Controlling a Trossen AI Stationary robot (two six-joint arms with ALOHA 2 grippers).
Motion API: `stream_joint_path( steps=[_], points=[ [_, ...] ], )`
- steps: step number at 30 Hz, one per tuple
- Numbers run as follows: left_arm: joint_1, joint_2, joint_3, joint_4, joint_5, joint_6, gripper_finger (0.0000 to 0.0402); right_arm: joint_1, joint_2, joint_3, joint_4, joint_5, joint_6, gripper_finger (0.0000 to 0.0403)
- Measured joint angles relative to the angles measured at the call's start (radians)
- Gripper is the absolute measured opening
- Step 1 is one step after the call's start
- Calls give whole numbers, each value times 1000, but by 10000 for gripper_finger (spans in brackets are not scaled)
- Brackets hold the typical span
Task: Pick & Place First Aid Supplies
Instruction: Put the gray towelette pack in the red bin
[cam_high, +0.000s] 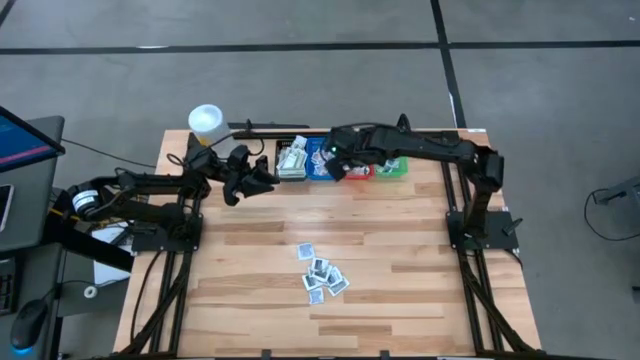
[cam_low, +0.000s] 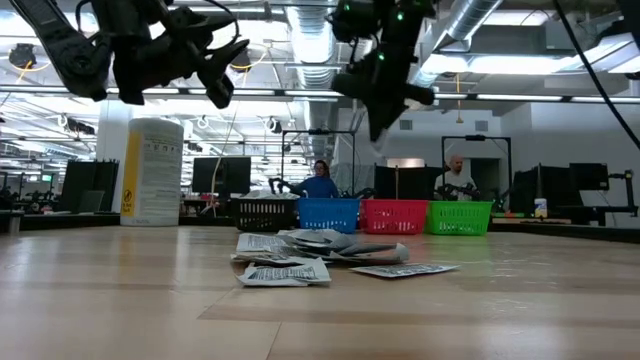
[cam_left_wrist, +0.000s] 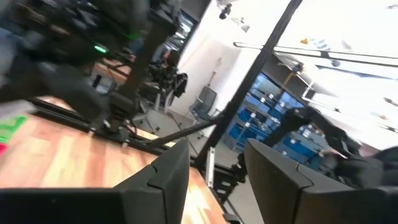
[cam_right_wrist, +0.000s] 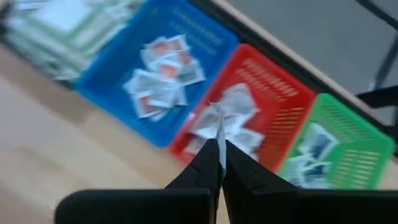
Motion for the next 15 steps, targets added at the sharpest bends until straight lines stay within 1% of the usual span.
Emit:
stream_joint_path(
  steps=[3, 7, 13, 15],
  points=[
    [-32, 0, 0, 0, -5, 0, 152, -44, 9, 0, -6, 6, -18, 1],
    [-78, 0, 0, -4, -23, 9, 151, -90, 55, 0, -8, 4, -46, 5],
    [-122, 0, 0, -4, -33, 11, 151, -108, 130, -1, -8, 4, -52, 24],
    [-133, 0, 0, -4, -33, 11, 151, -108, 137, -1, -6, 2, -102, 36]
  ],
)
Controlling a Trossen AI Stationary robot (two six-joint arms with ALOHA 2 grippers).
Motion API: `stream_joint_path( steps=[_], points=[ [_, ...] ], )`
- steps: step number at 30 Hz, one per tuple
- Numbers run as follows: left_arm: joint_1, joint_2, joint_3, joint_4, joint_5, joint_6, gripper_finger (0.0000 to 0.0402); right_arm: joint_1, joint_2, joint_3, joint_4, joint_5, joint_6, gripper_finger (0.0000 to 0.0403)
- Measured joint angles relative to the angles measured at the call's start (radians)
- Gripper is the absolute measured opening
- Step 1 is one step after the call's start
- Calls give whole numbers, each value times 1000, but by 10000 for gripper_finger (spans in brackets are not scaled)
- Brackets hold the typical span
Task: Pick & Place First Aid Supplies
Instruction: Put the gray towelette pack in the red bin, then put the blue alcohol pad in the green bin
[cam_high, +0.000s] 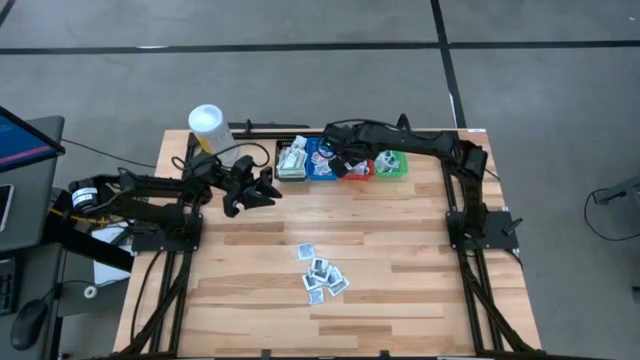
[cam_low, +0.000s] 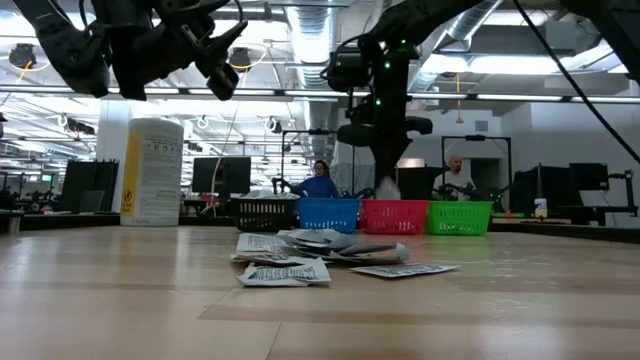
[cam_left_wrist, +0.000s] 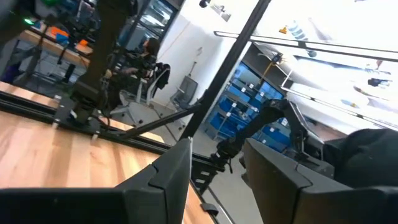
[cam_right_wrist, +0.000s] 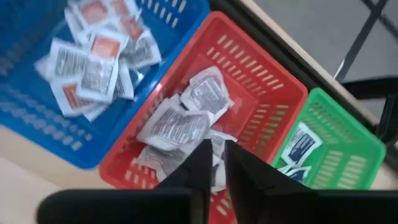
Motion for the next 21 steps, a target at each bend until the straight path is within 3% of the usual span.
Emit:
stream_joint_path(
  steps=[4, 9, 14, 21],
  points=[
    [-14, 0, 0, 0, 0, 0, 151, 3, -4, 0, 0, 8, -73, 72],
    [-15, 0, 0, -1, 0, 0, 151, 21, -28, 1, -38, 20, 4, 111],
    [-19, -1, -13, -10, -15, -2, 151, 109, -70, -2, -57, -15, 27, 128],
    [-131, 0, -81, -15, -306, 0, 151, 319, -184, -1, 29, -34, 44, 112]
  ],
)
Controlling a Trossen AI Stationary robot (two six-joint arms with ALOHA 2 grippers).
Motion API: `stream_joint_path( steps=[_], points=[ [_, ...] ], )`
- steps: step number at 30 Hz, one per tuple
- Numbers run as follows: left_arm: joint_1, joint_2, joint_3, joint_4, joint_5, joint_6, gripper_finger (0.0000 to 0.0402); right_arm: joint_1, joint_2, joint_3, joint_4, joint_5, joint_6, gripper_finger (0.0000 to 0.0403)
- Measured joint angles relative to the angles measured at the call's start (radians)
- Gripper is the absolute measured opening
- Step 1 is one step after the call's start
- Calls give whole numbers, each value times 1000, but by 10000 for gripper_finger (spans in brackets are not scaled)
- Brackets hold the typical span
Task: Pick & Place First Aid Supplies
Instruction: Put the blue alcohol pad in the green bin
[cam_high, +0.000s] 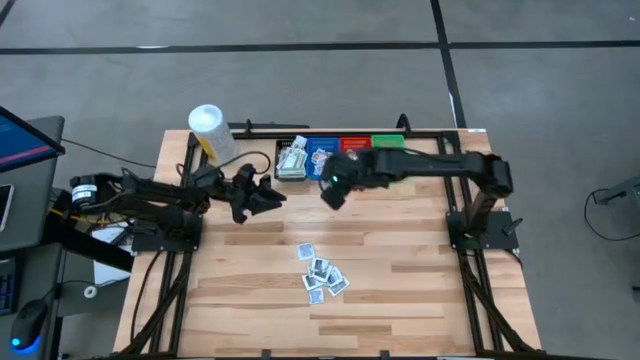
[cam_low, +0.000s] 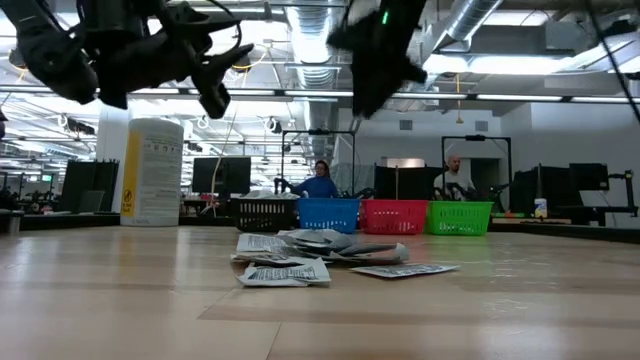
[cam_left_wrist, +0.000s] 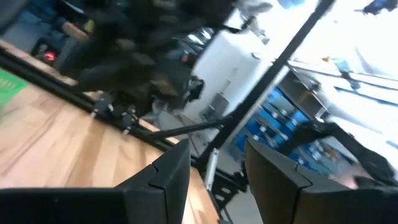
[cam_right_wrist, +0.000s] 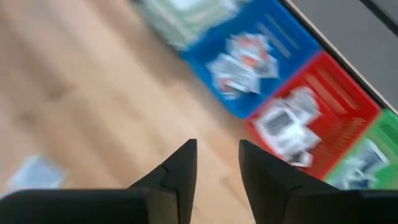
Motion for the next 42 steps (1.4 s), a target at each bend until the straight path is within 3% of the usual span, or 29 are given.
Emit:
stream_joint_path(
  steps=[7, 14, 18, 23, 27, 33, 38, 42],
  points=[
    [-177, 0, -24, -91, -220, 124, 151, 216, -112, -68, 97, 1, -65, 84],
    [-353, 0, -24, -290, -528, 324, 151, 397, -209, -218, 245, 54, 26, 64],
    [-435, 0, -24, -433, -705, 322, 151, 451, -224, -267, 245, 109, 93, 63],
    [-521, 1, -24, -516, -820, 241, 151, 499, -224, -274, 208, 109, 171, 63],
    [-561, 42, 2, -515, -870, 200, 152, 560, -224, -274, 181, 175, 235, 63],
    [-585, 247, 131, -515, -862, 139, 174, 700, -228, -274, 141, 349, 326, 63],
    [-596, 410, 218, -515, -861, 163, 190, 777, -228, -274, 158, 376, 333, 63],
    [-596, 468, 225, -535, -869, 158, 190, 812, -228, -274, 167, 378, 375, 63]
  ],
)
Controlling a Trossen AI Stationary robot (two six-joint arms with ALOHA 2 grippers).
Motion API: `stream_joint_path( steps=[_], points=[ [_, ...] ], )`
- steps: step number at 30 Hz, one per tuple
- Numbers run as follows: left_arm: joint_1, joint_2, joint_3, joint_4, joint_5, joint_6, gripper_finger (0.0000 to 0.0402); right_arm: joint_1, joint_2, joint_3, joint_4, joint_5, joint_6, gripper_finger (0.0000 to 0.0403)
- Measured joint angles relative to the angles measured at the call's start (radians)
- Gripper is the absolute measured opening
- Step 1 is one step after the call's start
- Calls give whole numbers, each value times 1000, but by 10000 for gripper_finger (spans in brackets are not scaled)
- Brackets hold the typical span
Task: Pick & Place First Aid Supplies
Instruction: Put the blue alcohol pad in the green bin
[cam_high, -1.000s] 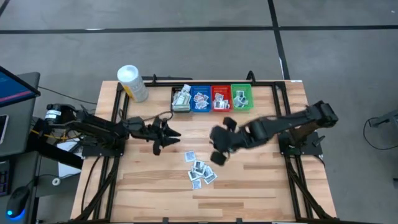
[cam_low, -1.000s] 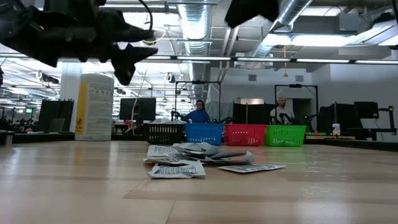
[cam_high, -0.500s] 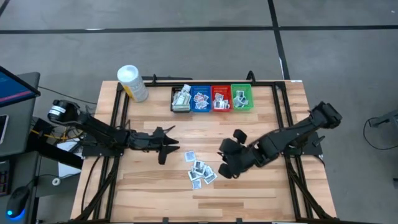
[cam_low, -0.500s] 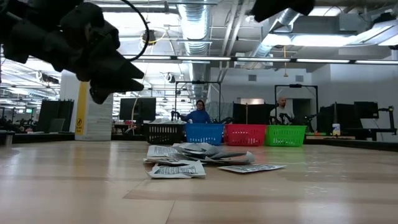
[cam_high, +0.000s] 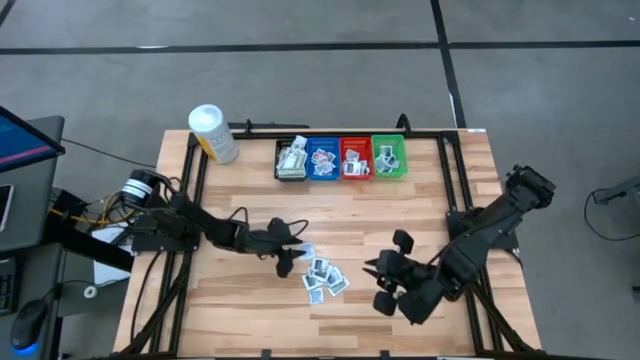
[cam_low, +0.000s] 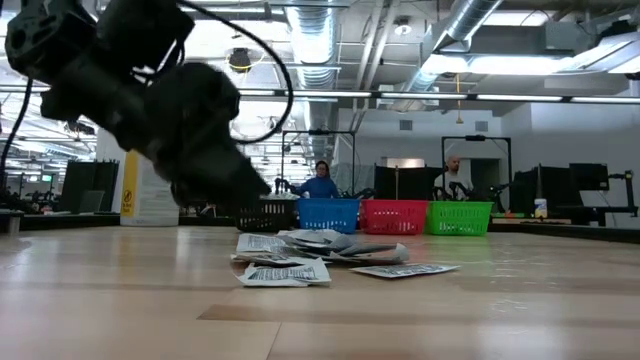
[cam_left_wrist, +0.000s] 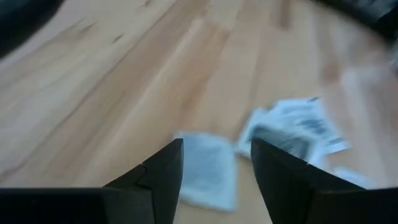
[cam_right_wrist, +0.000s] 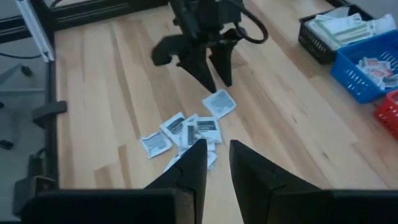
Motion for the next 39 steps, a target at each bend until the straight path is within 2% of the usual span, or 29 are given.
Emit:
stream_joint_path(
  steps=[6, 28, 33, 39],
  points=[
    [0, 3, 0, -140, -58, 44, 180, 18, 5, 0, 3, 78, 9, 63],
    [-5, 80, 2, -86, -41, 52, 176, 16, 8, 0, -11, 71, 9, 63],
    [-3, 92, 2, -88, -34, 51, 125, 16, 8, 0, -10, 71, 9, 63],
    [-2, 110, 2, -80, -38, -47, 25, 16, 8, 0, -15, 70, 9, 63]
  ],
)
